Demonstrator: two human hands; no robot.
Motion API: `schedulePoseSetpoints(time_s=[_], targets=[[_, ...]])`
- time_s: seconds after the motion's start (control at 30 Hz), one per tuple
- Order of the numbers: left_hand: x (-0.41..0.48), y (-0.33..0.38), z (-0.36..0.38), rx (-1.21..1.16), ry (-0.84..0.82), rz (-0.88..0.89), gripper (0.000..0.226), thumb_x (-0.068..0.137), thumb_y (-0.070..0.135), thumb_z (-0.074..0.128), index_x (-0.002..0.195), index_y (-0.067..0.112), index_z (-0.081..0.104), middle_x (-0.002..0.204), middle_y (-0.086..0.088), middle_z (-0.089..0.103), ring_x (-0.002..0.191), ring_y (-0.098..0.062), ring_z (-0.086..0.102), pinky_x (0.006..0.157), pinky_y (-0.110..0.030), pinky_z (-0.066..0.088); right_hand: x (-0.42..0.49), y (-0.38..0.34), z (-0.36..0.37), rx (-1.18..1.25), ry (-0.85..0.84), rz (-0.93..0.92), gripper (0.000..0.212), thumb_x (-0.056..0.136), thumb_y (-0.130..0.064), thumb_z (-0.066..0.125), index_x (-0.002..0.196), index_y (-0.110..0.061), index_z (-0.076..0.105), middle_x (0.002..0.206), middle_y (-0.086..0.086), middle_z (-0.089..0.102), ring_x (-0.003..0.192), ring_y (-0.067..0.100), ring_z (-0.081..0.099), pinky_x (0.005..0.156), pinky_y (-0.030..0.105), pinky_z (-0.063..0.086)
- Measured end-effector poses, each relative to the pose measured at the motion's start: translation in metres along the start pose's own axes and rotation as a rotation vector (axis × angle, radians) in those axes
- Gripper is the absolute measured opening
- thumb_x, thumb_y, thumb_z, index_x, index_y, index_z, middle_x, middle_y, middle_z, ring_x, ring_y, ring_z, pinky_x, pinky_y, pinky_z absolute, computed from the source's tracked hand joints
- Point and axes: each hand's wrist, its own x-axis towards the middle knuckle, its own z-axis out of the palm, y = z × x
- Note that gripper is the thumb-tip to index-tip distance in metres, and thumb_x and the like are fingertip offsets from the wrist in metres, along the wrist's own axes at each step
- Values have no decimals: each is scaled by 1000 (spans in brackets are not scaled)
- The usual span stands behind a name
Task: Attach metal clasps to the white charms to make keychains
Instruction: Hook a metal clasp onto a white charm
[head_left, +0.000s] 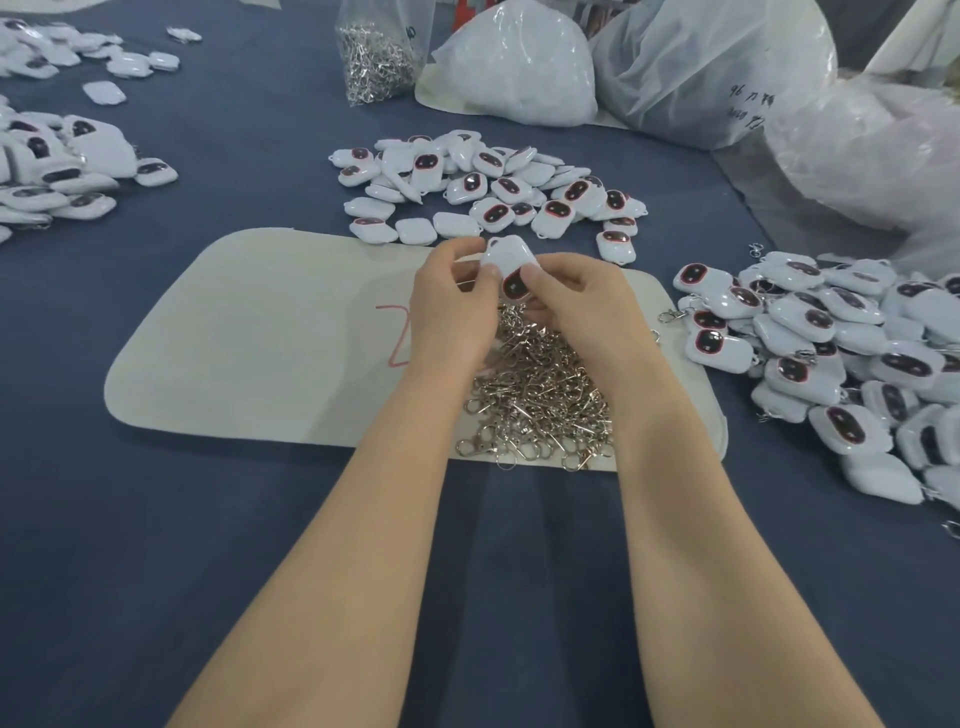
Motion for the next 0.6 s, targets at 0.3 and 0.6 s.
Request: schedulePoseSetpoints(time_s=[0.3, 0.6], targets=[[-3, 4, 2, -103, -69, -72, 9, 90, 20, 62, 98, 15, 61, 99, -4, 69, 94, -16, 66, 85, -30, 52, 0, -5, 12, 76, 61, -15, 23, 95, -17, 54, 78, -16, 71, 76, 6, 72, 76, 21, 70, 84, 45, 57], [9, 7, -15, -465, 251, -221, 6, 93, 12, 44, 93, 11, 50, 87, -4, 59, 57, -6, 58, 50, -18, 46, -2, -4, 10, -692, -36, -47, 32, 87, -39, 64, 116, -25, 64, 117, 3, 61, 108, 20, 54, 94, 35, 43]])
